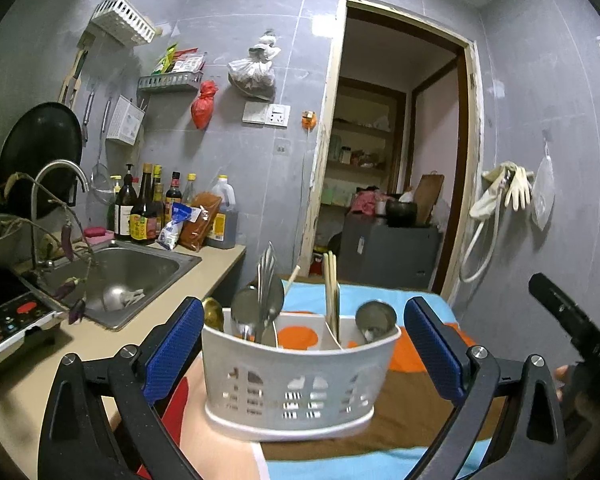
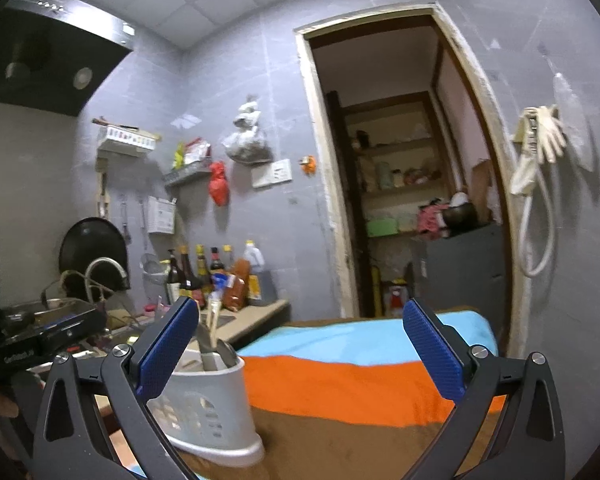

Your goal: Organize utensils

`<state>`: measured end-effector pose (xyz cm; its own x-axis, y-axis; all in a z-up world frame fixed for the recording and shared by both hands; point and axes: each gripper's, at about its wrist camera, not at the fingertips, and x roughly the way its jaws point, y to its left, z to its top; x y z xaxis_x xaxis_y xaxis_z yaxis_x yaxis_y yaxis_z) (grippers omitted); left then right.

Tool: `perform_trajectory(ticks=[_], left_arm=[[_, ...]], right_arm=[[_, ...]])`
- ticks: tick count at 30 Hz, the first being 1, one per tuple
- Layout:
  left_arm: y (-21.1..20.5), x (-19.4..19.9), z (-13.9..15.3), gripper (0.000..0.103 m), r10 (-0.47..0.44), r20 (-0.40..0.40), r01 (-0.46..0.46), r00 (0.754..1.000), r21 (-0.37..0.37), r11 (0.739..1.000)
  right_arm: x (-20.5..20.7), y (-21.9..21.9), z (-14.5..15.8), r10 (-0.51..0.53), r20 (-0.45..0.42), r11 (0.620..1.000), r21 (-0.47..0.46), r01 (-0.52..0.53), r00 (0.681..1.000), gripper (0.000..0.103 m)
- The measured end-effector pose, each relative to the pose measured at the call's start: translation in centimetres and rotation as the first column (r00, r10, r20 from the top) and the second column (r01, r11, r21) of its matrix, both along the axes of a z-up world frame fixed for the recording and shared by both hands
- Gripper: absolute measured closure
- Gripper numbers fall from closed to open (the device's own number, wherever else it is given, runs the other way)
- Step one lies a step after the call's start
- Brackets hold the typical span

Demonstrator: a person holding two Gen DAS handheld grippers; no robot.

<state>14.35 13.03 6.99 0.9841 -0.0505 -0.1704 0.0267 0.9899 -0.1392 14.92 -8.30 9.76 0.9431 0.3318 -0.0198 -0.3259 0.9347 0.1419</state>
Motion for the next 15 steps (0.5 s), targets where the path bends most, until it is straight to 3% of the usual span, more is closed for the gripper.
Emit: perform_trajectory(ticks=[10,15], left_arm=[[-1.7,-2.7,-1.0,0.005,0.009,-0.027,-0.008,1.000,0.049,0.999],[-2.0,-4.4,-1.7,0.005,0.059,-0.018,-0.059,0.998,0.043,0.997]], right_arm=[[-3.4,-1.3,-1.2,-0.078,-0.059,0.994,-0.083,0.072,0.995,0.000],[-5.5,-1.6,-1.8,-0.128,-0.051,0.987,-0.109,0.121,0.991,0.000]])
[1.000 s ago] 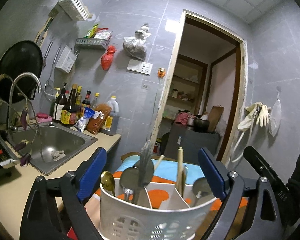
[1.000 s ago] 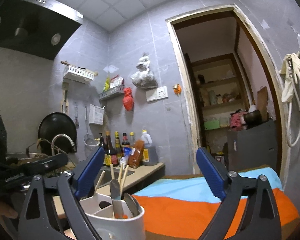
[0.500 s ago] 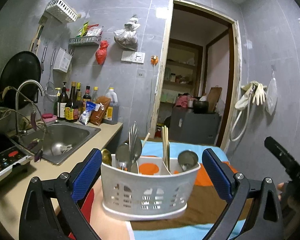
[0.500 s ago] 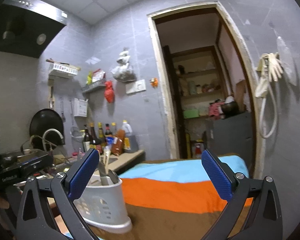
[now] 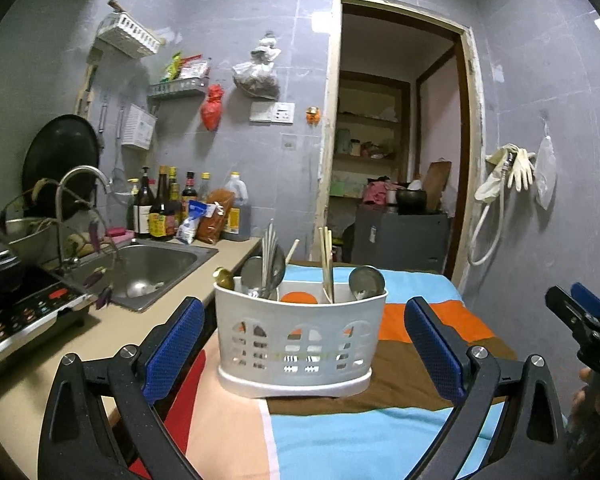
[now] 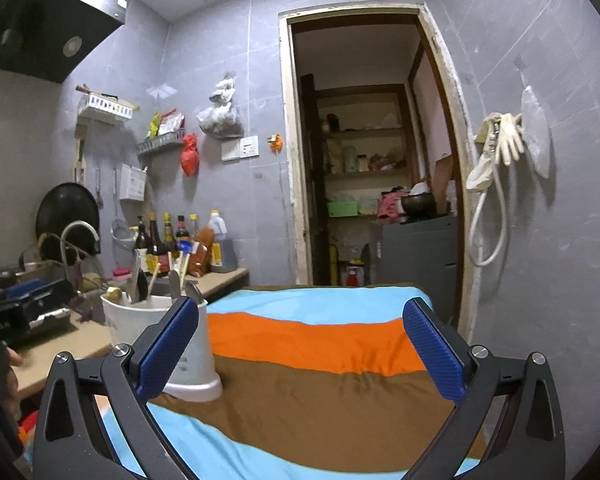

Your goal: Organize utensils

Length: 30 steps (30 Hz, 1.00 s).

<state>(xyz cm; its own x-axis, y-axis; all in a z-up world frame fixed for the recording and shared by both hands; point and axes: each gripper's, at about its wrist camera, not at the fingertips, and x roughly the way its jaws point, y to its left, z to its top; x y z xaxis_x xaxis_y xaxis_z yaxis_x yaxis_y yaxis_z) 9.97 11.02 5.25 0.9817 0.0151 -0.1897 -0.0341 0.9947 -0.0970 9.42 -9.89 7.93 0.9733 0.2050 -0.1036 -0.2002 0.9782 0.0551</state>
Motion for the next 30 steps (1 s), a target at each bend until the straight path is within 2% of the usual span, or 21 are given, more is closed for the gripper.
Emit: perform_trajectory(ticks=[6,15,21,30], left_arm=[[-0.4,-1.6,-1.2,0.005,0.040,-0.003,-0.040,0.999,0.009,0.999],[-1.0,-2.7,-3.3,0.005,0.033,-0.051,-0.033,0.998,0.014,0.999],[-1.2,-2.8,-3.9,0.005,0.024,-0.063,-0.023,0.998,0.011,1.000],[-1.2,-2.7,-4.0,0.005,0.019,-0.069,-0.018,0.997,0.010,1.000]], right_arm=[[-2.1,0.0,-0.4,-0.041,0.018,0.999,-0.013,0.041,0.999,0.000],[-3.7,-0.4,-1.7,-0.053,0.001,0.999,0.001,0.053,0.999,0.000],[-3.6,-0.9,-2.6,-0.071,-0.039,0.997,0.019,0.072,0.997,0.000],[-3.5,-0.9,-2.7,-0.072,-0.045,0.997,0.012,0.073,0.996,0.000]])
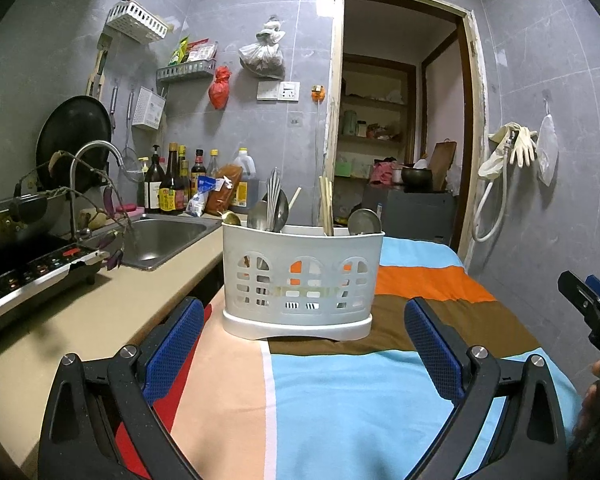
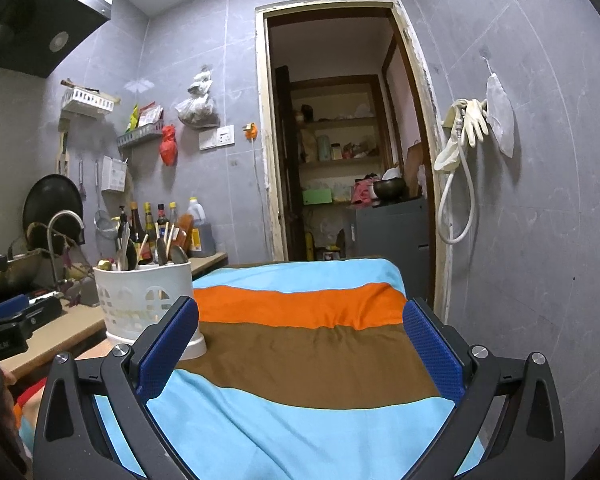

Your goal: Organize utensils

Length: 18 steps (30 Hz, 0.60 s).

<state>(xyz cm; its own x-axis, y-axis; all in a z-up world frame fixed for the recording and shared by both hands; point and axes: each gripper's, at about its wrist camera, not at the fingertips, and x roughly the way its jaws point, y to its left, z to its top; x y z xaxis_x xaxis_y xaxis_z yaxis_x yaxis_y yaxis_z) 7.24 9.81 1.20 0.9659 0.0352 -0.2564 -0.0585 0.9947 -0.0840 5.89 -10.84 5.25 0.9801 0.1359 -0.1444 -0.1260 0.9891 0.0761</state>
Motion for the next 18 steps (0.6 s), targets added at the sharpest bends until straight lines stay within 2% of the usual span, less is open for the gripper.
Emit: perform_trajectory(ticks=[18], left_arm=[[-0.08,0.12,-0.29,0.005,-0.004,-0.005,0.004,1.000,-0.006,1.000]], right_arm=[[-0.01,0.12,0.05,0.000,-0.002,1.000,0.000,0.000,1.000,0.000]])
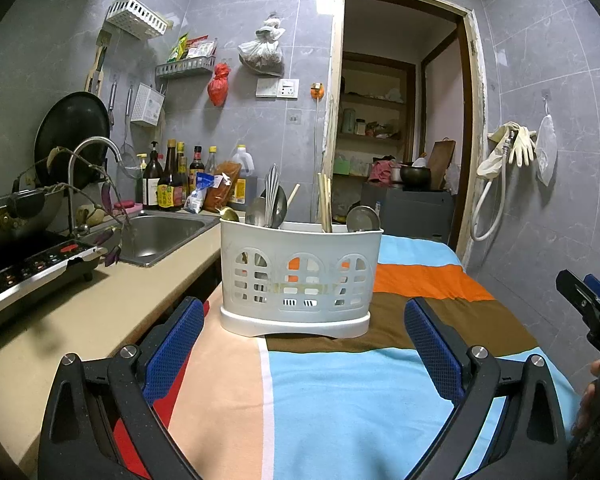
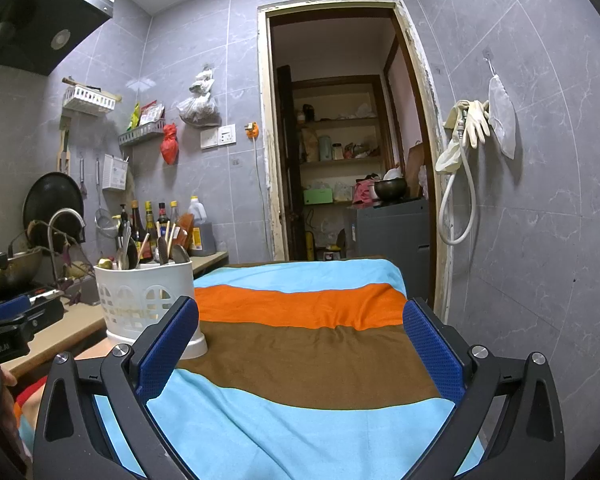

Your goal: Organize utensils

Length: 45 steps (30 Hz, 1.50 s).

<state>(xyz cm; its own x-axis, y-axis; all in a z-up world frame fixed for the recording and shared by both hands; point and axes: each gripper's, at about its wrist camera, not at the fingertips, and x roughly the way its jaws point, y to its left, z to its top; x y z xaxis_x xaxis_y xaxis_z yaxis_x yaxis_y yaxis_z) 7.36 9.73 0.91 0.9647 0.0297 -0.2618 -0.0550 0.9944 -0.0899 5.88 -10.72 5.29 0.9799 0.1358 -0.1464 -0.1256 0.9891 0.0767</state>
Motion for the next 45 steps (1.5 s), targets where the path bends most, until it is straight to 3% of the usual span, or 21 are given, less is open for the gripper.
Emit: perform_trajectory(ticks=[45], left_arm=[[0.36,-0.02,-0.25,0.005,0.001,-0.005,-0.001,1.000,-0.006,1.000]], right_arm=[[0.00,0.06,0.17,0.000,-0.001,1.000,0.000,0.000,1.000,0.000]])
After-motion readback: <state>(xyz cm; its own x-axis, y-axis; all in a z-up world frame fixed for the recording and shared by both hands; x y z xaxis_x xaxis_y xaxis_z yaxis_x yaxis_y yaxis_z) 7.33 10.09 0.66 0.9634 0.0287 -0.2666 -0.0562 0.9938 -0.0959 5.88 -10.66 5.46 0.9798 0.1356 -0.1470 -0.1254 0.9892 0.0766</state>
